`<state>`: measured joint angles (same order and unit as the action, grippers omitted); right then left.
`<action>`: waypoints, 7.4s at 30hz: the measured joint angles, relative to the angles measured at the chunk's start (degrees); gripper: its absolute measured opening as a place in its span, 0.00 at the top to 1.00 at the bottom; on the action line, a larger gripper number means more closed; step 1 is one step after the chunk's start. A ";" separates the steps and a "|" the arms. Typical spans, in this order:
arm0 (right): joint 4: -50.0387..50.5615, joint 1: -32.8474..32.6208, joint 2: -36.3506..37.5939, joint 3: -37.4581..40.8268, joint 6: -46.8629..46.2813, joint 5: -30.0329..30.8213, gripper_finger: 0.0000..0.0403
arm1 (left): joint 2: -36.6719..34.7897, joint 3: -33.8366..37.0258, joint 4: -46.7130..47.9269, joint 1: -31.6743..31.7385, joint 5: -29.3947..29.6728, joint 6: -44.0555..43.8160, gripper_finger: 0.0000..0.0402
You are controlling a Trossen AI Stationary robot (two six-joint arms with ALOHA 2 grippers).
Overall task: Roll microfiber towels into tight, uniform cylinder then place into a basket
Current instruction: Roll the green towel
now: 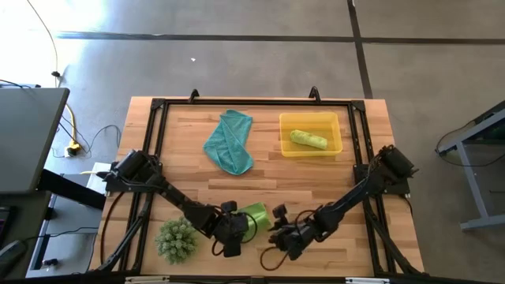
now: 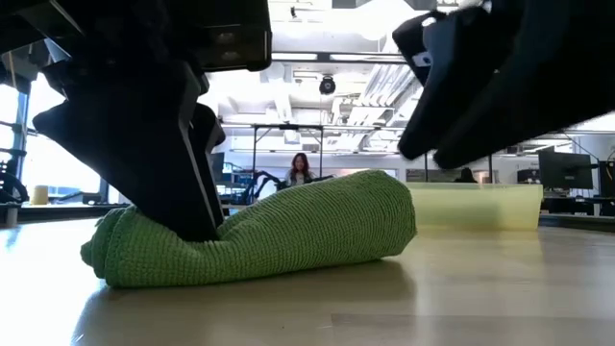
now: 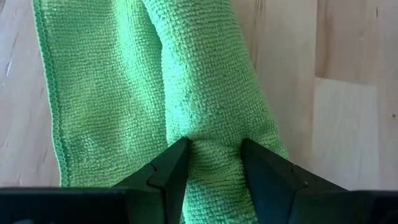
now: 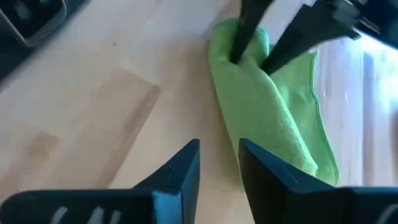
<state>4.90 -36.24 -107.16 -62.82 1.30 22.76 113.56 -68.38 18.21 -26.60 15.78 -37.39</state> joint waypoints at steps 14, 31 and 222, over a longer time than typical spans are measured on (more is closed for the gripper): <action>-2.46 5.64 -6.02 -0.04 0.38 0.58 0.47 | 0.02 0.02 -0.41 0.03 -0.62 -0.17 0.65; 0.33 8.05 -9.17 -0.44 -14.45 -8.51 0.84 | -7.60 0.11 1.16 -2.67 -1.94 -0.94 0.65; -12.33 9.78 -12.70 -0.51 -3.24 -8.86 0.79 | -2.11 0.20 -0.55 -3.20 6.23 2.98 0.56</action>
<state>-7.43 -26.47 -119.85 -63.33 -1.95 13.90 111.45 -68.18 17.66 -29.80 22.00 -34.41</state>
